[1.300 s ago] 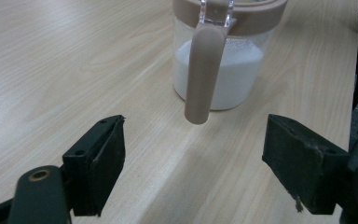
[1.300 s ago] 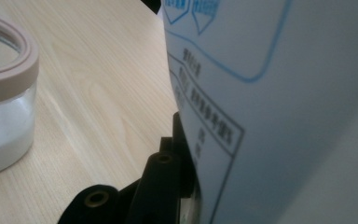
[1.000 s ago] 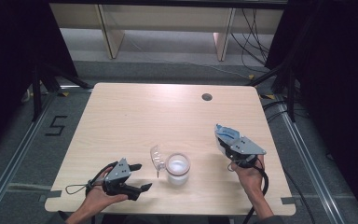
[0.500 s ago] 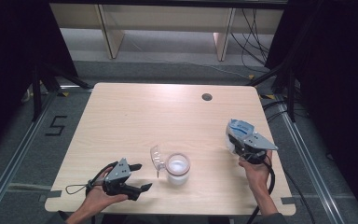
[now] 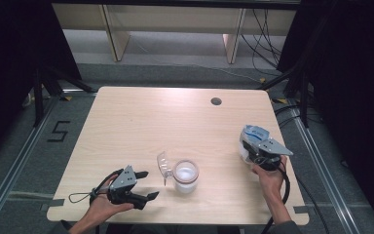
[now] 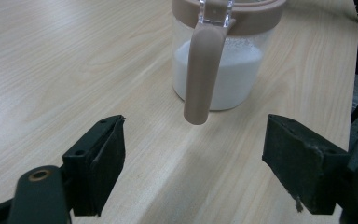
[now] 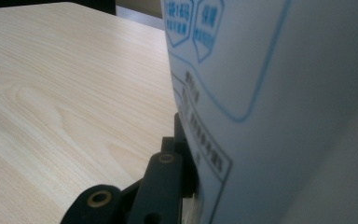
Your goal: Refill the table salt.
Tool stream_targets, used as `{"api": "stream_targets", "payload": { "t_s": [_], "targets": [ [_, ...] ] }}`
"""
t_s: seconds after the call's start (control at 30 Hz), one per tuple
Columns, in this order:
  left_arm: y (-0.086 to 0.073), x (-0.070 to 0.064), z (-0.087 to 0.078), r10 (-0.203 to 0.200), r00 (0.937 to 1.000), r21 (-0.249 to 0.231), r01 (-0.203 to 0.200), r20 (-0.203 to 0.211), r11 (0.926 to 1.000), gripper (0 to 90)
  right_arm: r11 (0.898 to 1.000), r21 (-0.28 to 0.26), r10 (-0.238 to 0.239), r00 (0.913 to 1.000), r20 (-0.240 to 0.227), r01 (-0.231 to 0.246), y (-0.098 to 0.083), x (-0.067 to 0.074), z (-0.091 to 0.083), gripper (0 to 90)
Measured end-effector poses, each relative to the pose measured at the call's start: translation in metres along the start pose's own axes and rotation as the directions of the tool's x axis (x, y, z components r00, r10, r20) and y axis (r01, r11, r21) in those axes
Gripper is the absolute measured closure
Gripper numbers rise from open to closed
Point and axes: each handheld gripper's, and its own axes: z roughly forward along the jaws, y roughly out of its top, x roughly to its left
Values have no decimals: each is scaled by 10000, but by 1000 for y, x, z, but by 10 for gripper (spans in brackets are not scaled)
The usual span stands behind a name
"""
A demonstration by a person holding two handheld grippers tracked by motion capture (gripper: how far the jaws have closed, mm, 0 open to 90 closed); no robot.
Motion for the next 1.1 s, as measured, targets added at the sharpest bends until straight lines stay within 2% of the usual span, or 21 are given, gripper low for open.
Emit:
{"api": "stream_targets", "payload": {
  "t_s": [0.07,0.13,0.17,0.23,0.27,0.3,0.33,0.37,0.6,0.7,0.73,0.77,0.8,0.83,0.87,0.97,1.0,1.03,1.07,1.1],
  "targets": [
    [0,0,0,18,10000,-39,-18,37,10000,206,10000,-3,-48,9999,106,48,-1,-2,0,851],
    [0,0,0,22,10000,-36,-22,37,10000,207,9997,-17,224,9995,211,-224,-2,-1,0,854],
    [0,0,0,10,10000,-41,-10,37,10000,207,9999,164,-12,9999,127,10,-2,-3,0,856],
    [0,0,0,20,10000,-29,-20,18,10000,206,9996,278,-53,9999,131,50,-4,-4,1,857],
    [0,-1,0,21,10000,-21,-21,-13,10000,206,9995,249,168,9998,134,-171,-5,-2,2,860],
    [0,-1,0,-89,10000,-77,89,-25,9999,206,9993,310,190,9997,118,-194,-4,-2,2,860],
    [0,-1,0,-75,10000,-72,75,-27,9999,206,9999,165,-24,9998,192,21,-4,-3,3,860],
    [0,-1,0,18,10000,-21,-18,-18,10000,206,9995,315,-73,9999,121,69,-4,-3,2,860],
    [0,0,0,7,10000,-36,-7,46,10000,206,9994,322,151,9998,131,-155,-4,-2,1,857],
    [0,-1,1,8,10000,-38,-8,37,10000,207,9996,265,103,9998,143,-107,-4,-3,2,843],
    [-1,-3,1,-300,9995,-39,300,49,9995,207,9992,275,297,9995,135,-300,-5,-2,2,832],
    [-1,-2,1,-218,9997,0,218,-69,9998,206,9988,301,377,9992,164,-382,-5,-2,1,819],
    [0,-1,1,-162,9999,25,162,11,9999,207,9978,402,531,9985,128,-535,-5,-2,1,811],
    [0,0,1,56,10000,4,-56,5,10000,206,9976,271,630,9980,109,-633,-5,-2,2,797],
    [0,0,1,6,10000,-1,-6,-20,10000,207,9973,394,622,9980,140,-627,-5,-3,0,784],
    [0,0,1,39,10000,-4,-39,8,10000,207,9990,237,376,9991,215,-381,-6,-6,1,763],
    [0,0,1,48,10000,6,-48,10,10000,207,9990,104,424,9987,280,-427,-6,-5,1,741],
    [0,0,1,40,10000,7,-40,11,10000,207,9982,313,514,9986,147,-518,-5,-6,-1,738],
    [0,0,1,40,10000,6,-40,12,10000,207,9979,226,598,9981,144,-601,-5,-5,-1,733],
    [0,0,1,39,10000,-6,-39,8,10000,207,9988,176,447,9988,178,-450,-4,-5,-1,724]
  ]
}}
